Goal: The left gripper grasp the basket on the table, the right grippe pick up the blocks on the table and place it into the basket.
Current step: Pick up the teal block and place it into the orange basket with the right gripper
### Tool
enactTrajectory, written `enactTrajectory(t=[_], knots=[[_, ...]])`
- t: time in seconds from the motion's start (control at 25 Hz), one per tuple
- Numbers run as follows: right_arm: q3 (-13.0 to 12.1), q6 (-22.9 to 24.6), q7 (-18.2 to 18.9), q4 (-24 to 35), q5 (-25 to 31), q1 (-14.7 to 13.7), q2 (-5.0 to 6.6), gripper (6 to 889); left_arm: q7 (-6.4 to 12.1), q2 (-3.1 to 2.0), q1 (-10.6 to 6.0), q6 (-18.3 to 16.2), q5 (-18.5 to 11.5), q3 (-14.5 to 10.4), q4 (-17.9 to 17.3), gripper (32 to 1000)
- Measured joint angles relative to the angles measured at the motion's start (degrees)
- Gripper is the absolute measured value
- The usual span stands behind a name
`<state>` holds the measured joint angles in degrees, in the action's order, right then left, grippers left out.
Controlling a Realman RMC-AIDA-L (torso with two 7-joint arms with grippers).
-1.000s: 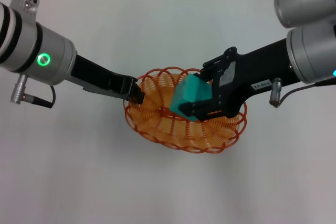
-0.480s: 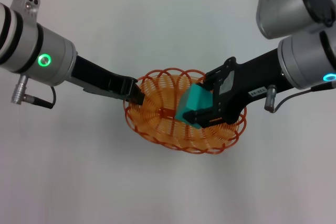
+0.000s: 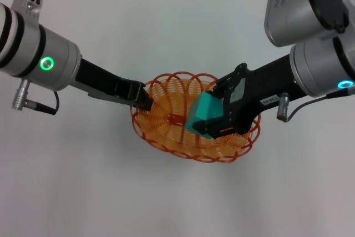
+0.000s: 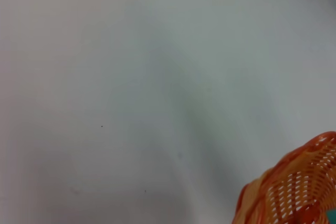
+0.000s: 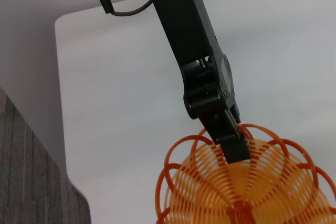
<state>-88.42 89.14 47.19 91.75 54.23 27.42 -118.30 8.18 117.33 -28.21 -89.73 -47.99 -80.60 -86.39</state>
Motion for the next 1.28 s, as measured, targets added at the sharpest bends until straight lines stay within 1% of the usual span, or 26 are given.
enactTrajectory(t=[0.24, 0.6, 0.8, 1.16, 1.28], knots=[[0.12, -0.02, -0.09, -0.03, 0.07, 0.00, 0.00, 533, 0.00, 0.00, -0.07, 0.00, 0.00, 0.00, 0.00, 77], [0.03, -0.02, 0.07, -0.17, 0.05, 0.00, 0.00, 726, 0.00, 0.00, -0.09, 0.06, -0.16, 0.00, 0.00, 78], [0.25, -0.02, 0.00, -0.15, 0.05, -0.11, 0.00, 871, 0.00, 0.00, -0.09, 0.23, -0.18, 0.00, 0.00, 78], [0.62, -0.01, -0.25, 0.60, 0.09, -0.52, 0.00, 871, 0.06, 0.00, -0.05, 0.43, -0.18, 0.00, 0.00, 77], [1.27, 0.48, -0.73, 1.74, 0.07, -0.70, 0.01, 871, 0.08, 0.00, 0.13, 0.46, -0.59, 0.00, 0.00, 75]])
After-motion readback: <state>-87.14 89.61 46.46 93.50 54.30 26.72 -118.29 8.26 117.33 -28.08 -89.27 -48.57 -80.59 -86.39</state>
